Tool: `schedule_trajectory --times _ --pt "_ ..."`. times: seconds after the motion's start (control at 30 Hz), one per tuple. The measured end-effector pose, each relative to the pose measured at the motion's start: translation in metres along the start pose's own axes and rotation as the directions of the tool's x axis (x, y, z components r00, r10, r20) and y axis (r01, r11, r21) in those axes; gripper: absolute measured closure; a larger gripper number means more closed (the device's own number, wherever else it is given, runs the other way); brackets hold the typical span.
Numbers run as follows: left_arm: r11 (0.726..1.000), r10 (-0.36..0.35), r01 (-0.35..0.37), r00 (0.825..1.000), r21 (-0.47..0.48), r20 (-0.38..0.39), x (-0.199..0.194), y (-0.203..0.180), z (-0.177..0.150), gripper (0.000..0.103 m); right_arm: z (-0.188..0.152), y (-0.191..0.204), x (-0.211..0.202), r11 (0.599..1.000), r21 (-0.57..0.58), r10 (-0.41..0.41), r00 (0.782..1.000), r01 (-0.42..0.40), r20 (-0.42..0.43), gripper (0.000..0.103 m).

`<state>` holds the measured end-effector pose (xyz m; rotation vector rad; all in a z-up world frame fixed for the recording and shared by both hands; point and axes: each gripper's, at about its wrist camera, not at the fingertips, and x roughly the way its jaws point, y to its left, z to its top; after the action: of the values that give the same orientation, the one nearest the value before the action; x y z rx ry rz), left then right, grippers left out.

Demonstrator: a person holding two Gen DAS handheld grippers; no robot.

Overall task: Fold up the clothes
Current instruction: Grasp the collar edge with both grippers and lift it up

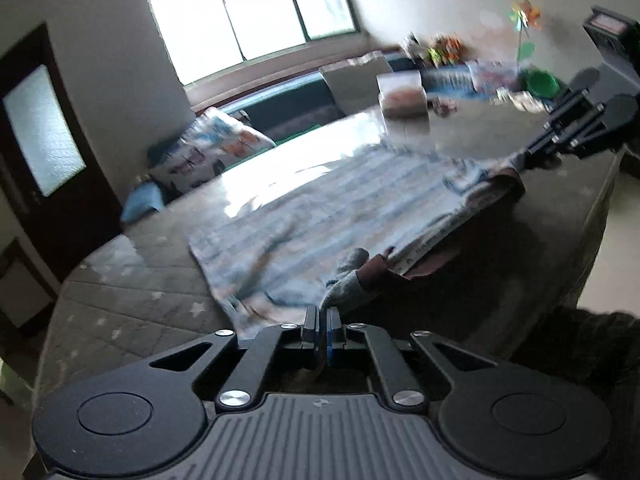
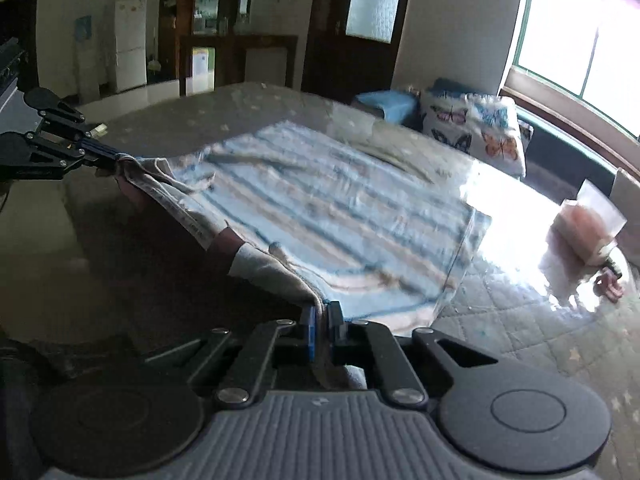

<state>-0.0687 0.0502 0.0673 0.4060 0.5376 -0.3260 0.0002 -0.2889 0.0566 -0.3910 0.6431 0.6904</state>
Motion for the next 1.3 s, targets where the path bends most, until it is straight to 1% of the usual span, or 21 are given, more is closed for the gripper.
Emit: schedule_trajectory --times 0.1,0.17,0.2,0.37,0.53,0.67,0.73,0.87,1.0,1.03,1.13,1.2,1.23,1.3 --pt "0.999 0.051 -0.05 0.998 -0.019 0.047 -0.023 -0.002 0.009 0.1 0.006 0.01 -0.026 1.0 -0.022 -0.016 0.999 0.017 0.047 0.098" --pt "0.997 0.076 -0.074 0.994 -0.035 0.078 -0.03 0.0 0.018 0.1 0.011 0.016 -0.04 0.999 -0.038 -0.028 0.997 0.031 0.078 0.098" --pt "0.996 0.08 -0.077 0.993 -0.042 0.082 -0.025 0.004 0.023 0.1 0.014 0.018 -0.047 0.998 -0.046 -0.034 0.995 0.038 0.093 0.098" --pt "0.994 0.085 -0.08 0.994 -0.075 0.069 0.014 0.034 0.051 0.1 0.042 0.001 -0.037 0.997 -0.04 -0.057 0.99 0.062 0.128 0.098" --pt "0.991 0.089 -0.083 0.994 -0.108 0.056 0.053 0.063 0.078 0.1 0.076 -0.029 -0.004 0.997 -0.022 -0.071 0.989 0.074 0.132 0.098" --pt "0.987 0.092 -0.085 0.995 -0.135 0.046 0.084 0.087 0.101 0.1 0.1 -0.057 0.03 0.997 0.002 -0.074 0.992 0.074 0.103 0.098" --pt "0.986 0.083 -0.08 0.996 -0.148 0.016 0.105 0.095 0.102 0.1 0.112 -0.074 0.054 0.997 0.022 -0.08 0.994 0.079 0.081 0.098" --pt "0.982 0.057 -0.066 0.997 -0.175 -0.059 0.151 0.109 0.1 0.1 0.122 -0.101 0.103 0.994 0.074 -0.076 0.997 0.074 0.021 0.098" --pt "0.978 0.028 -0.055 0.991 -0.203 -0.134 0.197 0.122 0.098 0.1 0.122 -0.121 0.15 0.991 0.116 -0.063 0.997 0.067 -0.035 0.098" --pt "0.976 0.021 -0.053 0.988 -0.21 -0.152 0.209 0.126 0.098 0.1 0.12 -0.125 0.16 0.987 0.143 -0.063 0.997 0.069 -0.044 0.098" --pt "0.972 -0.002 -0.046 0.979 -0.231 -0.206 0.243 0.136 0.096 0.1 0.111 -0.134 0.188 0.979 0.188 -0.061 0.996 0.073 -0.069 0.098" --pt "0.968 -0.019 -0.043 0.97 -0.245 -0.242 0.266 0.143 0.095 0.096 0.105 -0.139 0.203 0.97 0.23 -0.06 0.995 0.078 -0.084 0.097" --pt "0.967 -0.022 -0.043 0.968 -0.252 -0.251 0.273 0.145 0.094 0.096 0.102 -0.142 0.209 0.963 0.252 -0.073 0.994 0.093 -0.087 0.093" --pt "0.961 -0.008 -0.063 0.966 -0.268 -0.257 0.274 0.146 0.091 0.093 0.099 -0.148 0.216 0.95 0.292 -0.087 0.993 0.108 -0.083 0.091"
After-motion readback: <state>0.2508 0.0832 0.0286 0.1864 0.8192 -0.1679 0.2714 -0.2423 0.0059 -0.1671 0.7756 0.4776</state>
